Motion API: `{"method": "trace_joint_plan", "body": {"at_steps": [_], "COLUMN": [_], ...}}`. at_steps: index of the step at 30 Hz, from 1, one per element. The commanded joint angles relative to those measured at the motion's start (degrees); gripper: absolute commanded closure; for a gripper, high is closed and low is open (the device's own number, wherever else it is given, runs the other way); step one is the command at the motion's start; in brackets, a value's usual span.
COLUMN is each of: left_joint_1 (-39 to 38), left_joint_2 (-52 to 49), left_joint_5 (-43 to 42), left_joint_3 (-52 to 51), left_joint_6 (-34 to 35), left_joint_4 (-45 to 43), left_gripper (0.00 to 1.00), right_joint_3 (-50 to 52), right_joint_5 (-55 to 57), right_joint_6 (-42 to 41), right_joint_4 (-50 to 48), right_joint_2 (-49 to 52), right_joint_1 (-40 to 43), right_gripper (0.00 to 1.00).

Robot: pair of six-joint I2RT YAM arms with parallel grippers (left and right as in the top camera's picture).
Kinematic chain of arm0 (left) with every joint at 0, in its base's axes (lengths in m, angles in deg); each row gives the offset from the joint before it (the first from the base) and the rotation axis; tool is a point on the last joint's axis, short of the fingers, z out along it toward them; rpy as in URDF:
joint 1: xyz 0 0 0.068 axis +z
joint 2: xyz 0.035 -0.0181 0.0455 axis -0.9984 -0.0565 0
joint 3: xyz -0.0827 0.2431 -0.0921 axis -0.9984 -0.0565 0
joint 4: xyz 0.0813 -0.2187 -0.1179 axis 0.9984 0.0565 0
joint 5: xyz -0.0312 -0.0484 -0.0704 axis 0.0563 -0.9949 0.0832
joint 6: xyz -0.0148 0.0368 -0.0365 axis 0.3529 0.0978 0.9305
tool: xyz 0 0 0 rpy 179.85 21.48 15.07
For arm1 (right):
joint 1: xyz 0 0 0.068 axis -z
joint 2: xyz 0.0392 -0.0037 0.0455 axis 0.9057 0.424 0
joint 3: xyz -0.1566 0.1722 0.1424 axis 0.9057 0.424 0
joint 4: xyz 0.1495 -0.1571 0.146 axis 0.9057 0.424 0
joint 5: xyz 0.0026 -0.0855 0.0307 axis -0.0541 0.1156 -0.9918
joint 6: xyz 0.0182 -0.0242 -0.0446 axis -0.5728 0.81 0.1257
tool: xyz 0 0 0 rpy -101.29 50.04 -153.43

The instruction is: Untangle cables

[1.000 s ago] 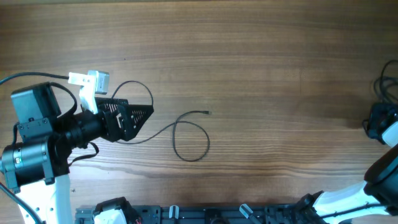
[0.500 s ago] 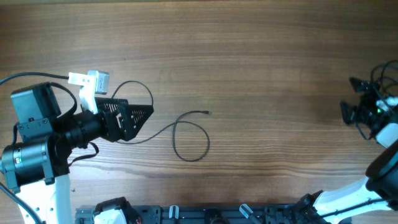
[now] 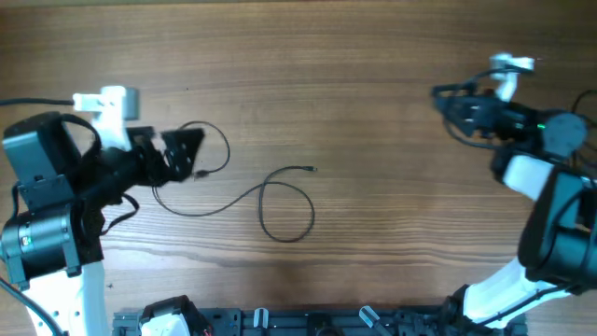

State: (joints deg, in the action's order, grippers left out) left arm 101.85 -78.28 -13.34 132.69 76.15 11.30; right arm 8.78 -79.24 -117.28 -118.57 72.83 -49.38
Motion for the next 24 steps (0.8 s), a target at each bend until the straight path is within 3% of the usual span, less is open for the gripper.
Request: {"method": "trace_joint_plan", "body": {"at_steps": [1, 5, 10, 16, 24], "left_joint_1": [2.8, 6.2, 10.5, 10.5, 10.5], "left_joint_2": [0.0, 0.0, 0.0, 0.0, 0.0], "left_joint_5": [11.4, 13.7, 14.2, 14.2, 14.2], "left_joint_3": [0.2, 0.2, 0.2, 0.2, 0.2], "left_joint_6": [8.1, 8.0, 8.0, 8.0, 8.0], "left_joint_4": [-0.5, 2.1, 4.3, 4.5, 4.9], "left_gripper": [0.0, 0.0, 0.0, 0.0, 0.0], "right_joint_3": [0.3, 0.3, 0.3, -2.1, -17.4], "right_joint_5": [-3.7, -3.7, -3.7, -2.0, 4.9], "right_joint_6": [-1.3, -1.1, -1.6, -4.9, -14.8], "right_joint_4": [-2.2, -4.4, -4.3, -5.2, -5.2], "right_joint_2": [-0.9, -0.9, -1.1, -3.1, -9.9], "right_joint_1": [-10.4, -20.5, -26.1, -29.3, -29.4], "right_gripper": [0.0, 0.0, 0.01, 0.0, 0.0]}}
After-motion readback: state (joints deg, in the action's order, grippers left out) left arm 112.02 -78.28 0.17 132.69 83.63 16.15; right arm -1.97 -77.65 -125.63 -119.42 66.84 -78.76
